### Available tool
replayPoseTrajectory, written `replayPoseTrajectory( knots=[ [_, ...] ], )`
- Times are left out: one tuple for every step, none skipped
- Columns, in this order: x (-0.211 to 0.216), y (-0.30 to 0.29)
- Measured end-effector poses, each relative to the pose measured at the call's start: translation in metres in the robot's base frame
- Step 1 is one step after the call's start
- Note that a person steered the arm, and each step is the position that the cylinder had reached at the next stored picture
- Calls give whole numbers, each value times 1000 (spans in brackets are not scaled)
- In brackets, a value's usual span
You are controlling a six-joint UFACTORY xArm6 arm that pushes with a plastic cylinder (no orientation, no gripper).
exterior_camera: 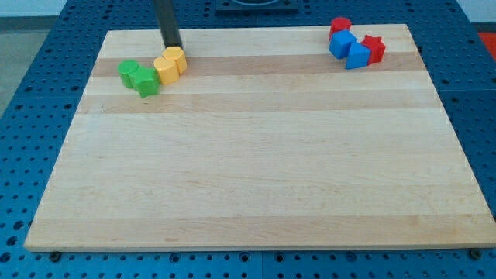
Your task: Move your arm to the left of the green star
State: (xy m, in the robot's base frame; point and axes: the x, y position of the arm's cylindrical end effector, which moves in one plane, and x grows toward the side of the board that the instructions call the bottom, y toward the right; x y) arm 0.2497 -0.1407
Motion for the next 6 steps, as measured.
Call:
replayPoseTrajectory(
  knots=[
    [0,34],
    [0,54],
    [39,55],
    [156,38],
    [221,-5],
    [180,-69]
  ],
)
